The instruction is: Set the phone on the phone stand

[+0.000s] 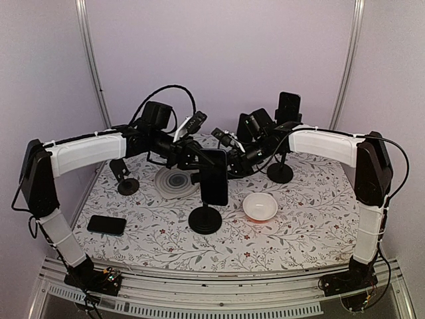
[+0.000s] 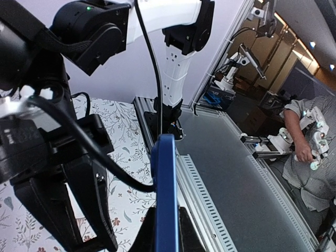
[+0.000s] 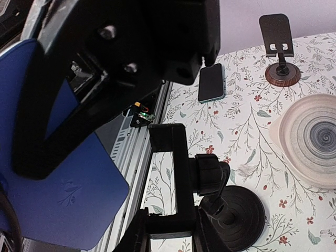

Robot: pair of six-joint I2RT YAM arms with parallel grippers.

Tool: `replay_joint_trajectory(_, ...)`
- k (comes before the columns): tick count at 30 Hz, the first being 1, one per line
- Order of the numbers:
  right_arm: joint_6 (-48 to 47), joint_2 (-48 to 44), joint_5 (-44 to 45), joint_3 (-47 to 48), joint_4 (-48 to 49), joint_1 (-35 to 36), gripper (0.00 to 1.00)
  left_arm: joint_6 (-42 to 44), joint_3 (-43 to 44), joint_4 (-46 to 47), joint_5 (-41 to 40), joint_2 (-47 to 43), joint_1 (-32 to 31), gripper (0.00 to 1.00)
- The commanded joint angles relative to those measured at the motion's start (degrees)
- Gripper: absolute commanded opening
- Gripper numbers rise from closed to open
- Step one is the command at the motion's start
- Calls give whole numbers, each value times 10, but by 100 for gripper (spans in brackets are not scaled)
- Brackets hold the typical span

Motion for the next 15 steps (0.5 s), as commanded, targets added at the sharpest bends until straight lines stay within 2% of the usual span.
replay_joint_trajectory(1, -9, 3, -24, 1, 16, 0, 0, 5, -11, 42, 32, 6, 22, 0)
replay_joint_trajectory(9, -4, 5, -25, 4, 16, -1, 0, 2, -40, 48, 40, -4, 40, 0)
replay_joint_trajectory(15, 4, 6, -28, 8, 18, -1, 0, 19, -71, -12, 15, -30, 53, 0)
